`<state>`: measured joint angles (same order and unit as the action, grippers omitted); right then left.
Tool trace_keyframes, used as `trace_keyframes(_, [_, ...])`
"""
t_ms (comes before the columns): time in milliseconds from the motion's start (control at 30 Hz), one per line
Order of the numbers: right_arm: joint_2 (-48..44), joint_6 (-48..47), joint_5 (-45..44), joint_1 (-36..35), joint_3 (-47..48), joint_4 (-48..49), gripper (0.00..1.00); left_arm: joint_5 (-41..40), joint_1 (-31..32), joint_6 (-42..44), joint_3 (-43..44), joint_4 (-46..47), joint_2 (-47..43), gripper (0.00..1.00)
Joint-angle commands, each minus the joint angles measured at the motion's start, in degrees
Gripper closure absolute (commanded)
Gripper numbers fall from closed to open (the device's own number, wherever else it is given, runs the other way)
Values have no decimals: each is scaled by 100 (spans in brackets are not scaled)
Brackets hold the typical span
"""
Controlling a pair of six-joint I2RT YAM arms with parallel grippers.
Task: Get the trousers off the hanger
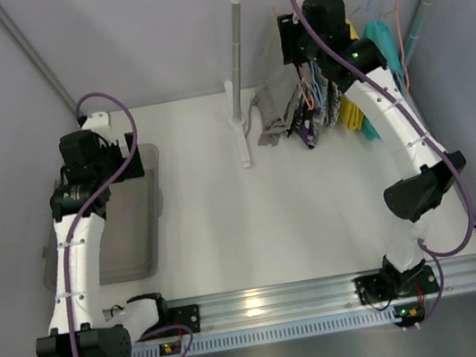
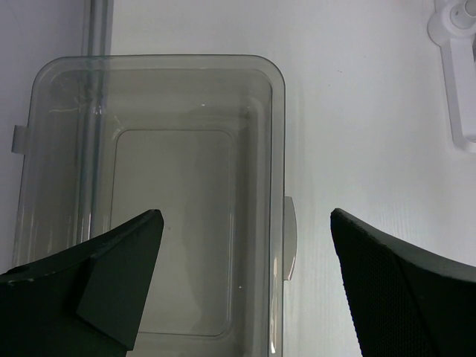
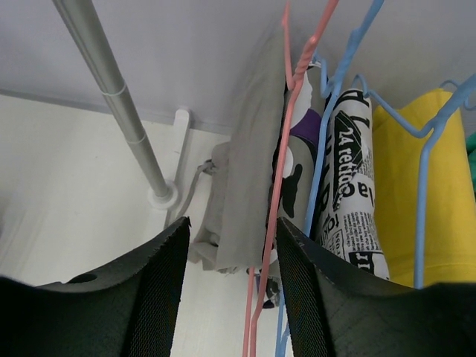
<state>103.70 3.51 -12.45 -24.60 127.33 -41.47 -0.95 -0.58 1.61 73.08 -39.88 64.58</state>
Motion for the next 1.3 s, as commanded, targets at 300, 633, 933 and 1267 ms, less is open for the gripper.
trace_keyframes(300, [536, -166, -302, 43, 407, 306, 50, 7, 23, -73, 268, 103, -147, 1])
trace_keyframes(633, [695, 273, 900, 456, 521, 482, 52, 69, 23, -117, 268, 103, -68, 1])
trace_keyframes(933, [774, 1055, 2193, 983, 539, 763, 63, 244, 23, -143, 277, 156, -15, 1])
trace_keyframes(1267, [994, 1205, 2475, 1027, 627, 729, 66, 271, 23, -134, 356, 103, 55, 1])
